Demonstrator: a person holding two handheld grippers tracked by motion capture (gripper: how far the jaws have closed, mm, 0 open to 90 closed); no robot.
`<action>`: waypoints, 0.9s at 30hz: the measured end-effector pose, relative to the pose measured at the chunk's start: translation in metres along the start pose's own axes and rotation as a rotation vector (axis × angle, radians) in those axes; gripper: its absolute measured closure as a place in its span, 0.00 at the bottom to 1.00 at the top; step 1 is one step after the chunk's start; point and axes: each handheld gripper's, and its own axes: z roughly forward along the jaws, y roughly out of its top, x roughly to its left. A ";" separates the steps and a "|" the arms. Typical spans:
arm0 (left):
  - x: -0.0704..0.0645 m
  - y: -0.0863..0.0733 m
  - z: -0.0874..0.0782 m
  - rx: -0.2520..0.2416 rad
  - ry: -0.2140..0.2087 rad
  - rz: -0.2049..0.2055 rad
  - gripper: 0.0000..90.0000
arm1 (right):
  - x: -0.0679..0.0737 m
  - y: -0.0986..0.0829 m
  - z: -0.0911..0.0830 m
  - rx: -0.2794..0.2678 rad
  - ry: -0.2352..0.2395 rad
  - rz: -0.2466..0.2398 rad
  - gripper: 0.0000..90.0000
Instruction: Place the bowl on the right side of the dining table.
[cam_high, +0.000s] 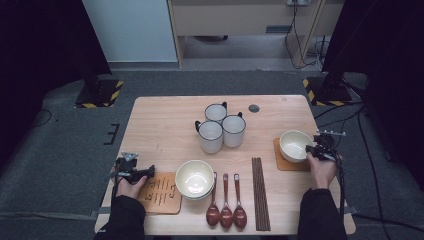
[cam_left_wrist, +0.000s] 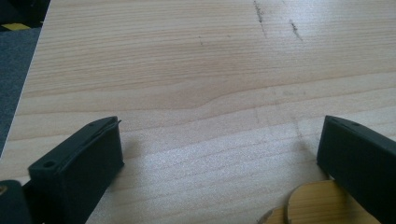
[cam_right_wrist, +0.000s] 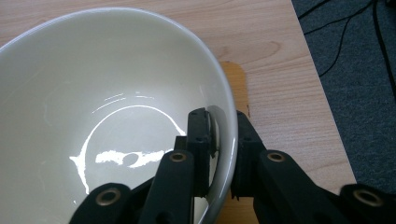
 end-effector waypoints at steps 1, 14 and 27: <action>0.000 0.000 0.000 0.000 0.000 0.000 0.00 | 0.000 0.000 0.000 -0.006 0.001 -0.010 0.86; 0.003 0.000 -0.008 -0.023 0.023 0.001 0.14 | 0.002 0.000 -0.008 -0.119 0.007 -0.031 0.53; 0.001 0.008 -0.030 -0.135 -0.061 -0.069 0.25 | 0.013 0.003 -0.029 -0.206 0.038 -0.081 0.40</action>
